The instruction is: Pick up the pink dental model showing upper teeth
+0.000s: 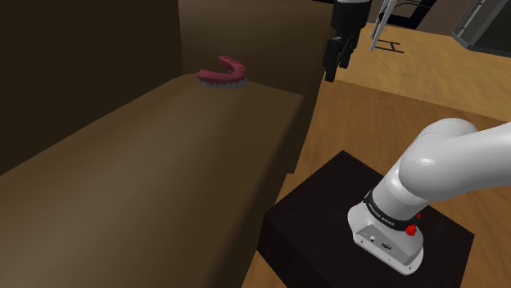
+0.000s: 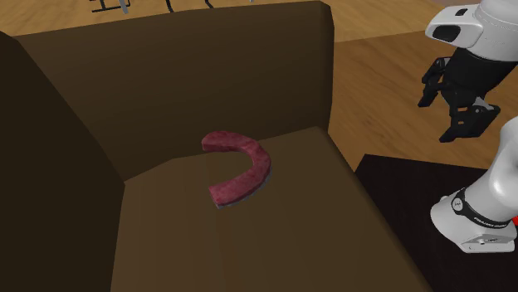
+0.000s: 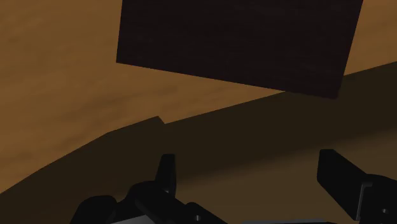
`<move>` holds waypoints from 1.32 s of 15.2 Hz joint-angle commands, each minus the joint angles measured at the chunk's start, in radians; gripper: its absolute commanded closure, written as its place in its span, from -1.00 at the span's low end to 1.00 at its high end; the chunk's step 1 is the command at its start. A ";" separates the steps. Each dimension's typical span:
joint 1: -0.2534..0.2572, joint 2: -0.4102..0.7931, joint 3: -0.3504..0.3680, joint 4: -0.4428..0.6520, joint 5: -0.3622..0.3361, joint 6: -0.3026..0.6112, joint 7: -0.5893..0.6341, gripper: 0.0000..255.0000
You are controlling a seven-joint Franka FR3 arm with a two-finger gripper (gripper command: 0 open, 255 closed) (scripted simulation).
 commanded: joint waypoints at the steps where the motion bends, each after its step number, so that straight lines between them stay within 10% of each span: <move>1: 0.000 0.000 0.000 0.000 0.000 0.000 0.000 -1.00; 20: -0.038 0.720 0.013 0.460 0.027 0.308 0.119 -1.00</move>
